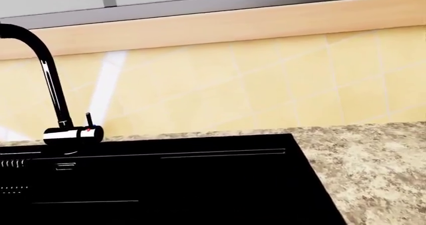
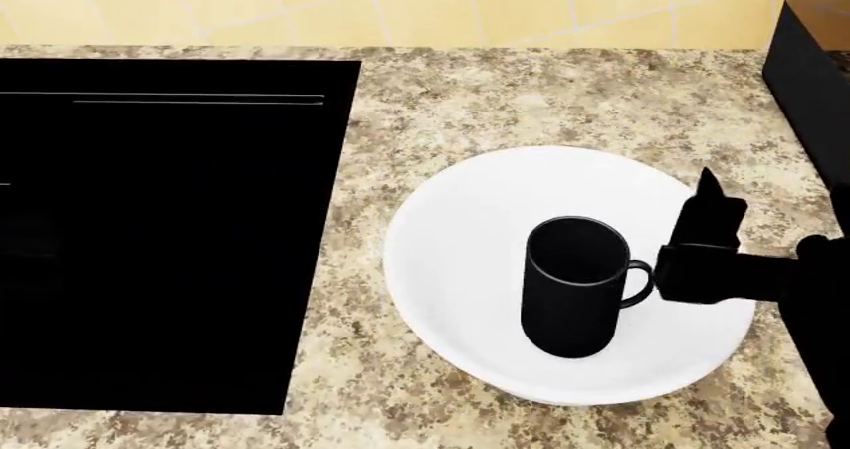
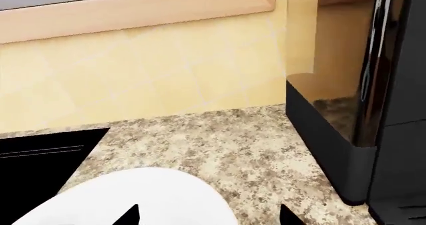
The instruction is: Place the cup inside the bowl on the dining table and move the bowl to any counter.
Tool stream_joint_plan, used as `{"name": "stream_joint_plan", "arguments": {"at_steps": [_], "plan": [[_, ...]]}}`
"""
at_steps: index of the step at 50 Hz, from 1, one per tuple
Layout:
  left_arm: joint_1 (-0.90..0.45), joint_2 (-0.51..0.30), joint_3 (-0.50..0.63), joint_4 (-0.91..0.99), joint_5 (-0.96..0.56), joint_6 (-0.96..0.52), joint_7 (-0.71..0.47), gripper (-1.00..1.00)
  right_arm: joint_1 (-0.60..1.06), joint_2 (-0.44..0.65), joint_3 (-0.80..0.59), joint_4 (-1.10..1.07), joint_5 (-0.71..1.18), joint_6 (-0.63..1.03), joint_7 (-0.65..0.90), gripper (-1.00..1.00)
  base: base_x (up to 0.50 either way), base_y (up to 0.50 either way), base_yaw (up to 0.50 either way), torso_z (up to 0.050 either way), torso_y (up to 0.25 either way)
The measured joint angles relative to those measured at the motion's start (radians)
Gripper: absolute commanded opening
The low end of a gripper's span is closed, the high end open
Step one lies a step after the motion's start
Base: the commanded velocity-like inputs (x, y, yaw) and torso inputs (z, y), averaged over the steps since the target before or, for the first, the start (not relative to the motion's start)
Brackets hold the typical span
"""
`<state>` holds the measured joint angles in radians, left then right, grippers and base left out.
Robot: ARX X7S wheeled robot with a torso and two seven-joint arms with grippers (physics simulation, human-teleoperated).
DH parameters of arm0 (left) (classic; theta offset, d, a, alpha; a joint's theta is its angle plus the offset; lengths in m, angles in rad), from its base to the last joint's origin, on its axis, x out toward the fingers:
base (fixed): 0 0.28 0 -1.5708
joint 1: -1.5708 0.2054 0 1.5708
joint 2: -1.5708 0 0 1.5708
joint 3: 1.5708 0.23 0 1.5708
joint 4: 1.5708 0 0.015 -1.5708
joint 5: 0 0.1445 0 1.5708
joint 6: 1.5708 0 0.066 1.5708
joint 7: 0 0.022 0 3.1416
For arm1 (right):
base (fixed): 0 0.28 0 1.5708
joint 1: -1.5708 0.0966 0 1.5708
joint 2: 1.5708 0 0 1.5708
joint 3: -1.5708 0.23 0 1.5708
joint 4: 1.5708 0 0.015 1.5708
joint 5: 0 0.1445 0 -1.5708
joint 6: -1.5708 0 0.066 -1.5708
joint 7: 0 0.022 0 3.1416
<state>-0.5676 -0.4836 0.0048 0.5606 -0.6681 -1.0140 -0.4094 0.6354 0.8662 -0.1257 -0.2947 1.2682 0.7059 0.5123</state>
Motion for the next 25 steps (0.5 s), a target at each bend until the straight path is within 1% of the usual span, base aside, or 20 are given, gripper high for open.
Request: {"name": "stream_joint_plan", "arguments": {"at_steps": [5,10,17,25], "plan": [[-0.046,0.001,0.011,-0.001,-0.010,-0.038,-0.012,1.00,0.017,0.021,-0.034,-0.041,-0.073,-0.003,-0.022,1.00,0.00,0.00,0.00,0.000,0.000],[-0.105,0.005,0.025,0.000,-0.024,-0.085,-0.028,1.00,0.043,0.035,-0.048,-0.069,-0.104,-0.002,-0.038,1.00,0.00,0.00,0.00,0.000,0.000],[-0.209,0.011,0.037,-0.007,-0.052,-0.160,-0.044,1.00,0.103,0.045,-0.054,-0.088,-0.102,0.018,-0.049,1.00,0.00,0.00,0.00,0.000,0.000],[-0.331,0.014,0.041,-0.023,-0.080,-0.240,-0.061,1.00,0.224,0.043,-0.068,-0.078,-0.077,0.070,-0.059,1.00,0.00,0.00,0.00,0.000,0.001]]}}
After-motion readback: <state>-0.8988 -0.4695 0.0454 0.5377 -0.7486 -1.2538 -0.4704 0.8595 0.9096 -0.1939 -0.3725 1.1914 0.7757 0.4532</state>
